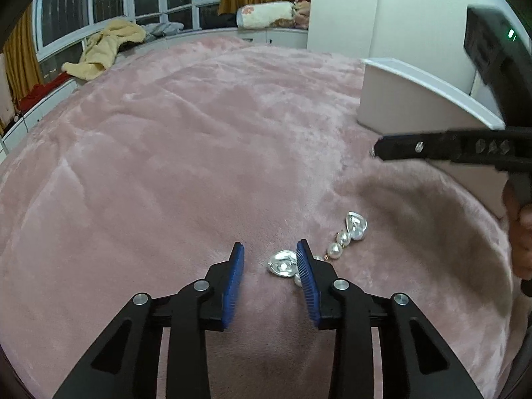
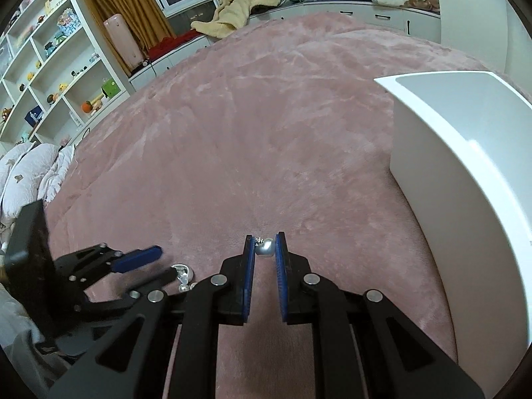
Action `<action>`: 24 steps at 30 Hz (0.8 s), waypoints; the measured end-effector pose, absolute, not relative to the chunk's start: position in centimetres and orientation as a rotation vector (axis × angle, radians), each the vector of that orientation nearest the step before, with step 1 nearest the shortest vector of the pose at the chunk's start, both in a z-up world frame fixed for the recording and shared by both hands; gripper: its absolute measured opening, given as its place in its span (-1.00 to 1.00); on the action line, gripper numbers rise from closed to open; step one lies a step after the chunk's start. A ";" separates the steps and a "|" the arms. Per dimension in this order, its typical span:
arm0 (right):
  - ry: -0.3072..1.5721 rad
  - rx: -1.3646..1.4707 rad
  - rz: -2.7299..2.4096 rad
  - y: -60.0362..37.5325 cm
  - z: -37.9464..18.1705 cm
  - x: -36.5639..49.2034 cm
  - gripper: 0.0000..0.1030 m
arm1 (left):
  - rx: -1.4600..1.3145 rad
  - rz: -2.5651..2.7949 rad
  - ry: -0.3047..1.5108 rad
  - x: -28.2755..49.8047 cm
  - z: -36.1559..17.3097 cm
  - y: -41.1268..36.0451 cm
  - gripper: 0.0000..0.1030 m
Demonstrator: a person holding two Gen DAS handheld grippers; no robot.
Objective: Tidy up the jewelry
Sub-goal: 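Grasp one pearl earring with right tool while left tool closes on heart charm, then carry both earrings into white box and open both tools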
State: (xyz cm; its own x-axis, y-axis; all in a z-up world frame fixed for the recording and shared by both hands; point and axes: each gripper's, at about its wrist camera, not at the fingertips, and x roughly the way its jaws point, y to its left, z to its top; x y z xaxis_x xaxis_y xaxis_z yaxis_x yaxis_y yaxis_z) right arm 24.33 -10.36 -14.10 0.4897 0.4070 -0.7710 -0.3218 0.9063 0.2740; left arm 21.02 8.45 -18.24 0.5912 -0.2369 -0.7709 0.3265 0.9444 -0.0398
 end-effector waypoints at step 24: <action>0.879 0.105 0.445 -11.9 -9.5 22.2 -0.75 | 0.131 -0.347 0.838 21.2 -15.0 6.6 -0.36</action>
State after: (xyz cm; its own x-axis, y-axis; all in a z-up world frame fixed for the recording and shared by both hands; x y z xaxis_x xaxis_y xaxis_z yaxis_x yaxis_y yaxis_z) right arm 22.19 -11.95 -9.50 0.5532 0.4179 -0.7206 -0.3334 0.9038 0.2683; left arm 21.18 6.65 -15.03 0.6170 -0.2494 -0.7464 0.3514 0.9360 -0.0223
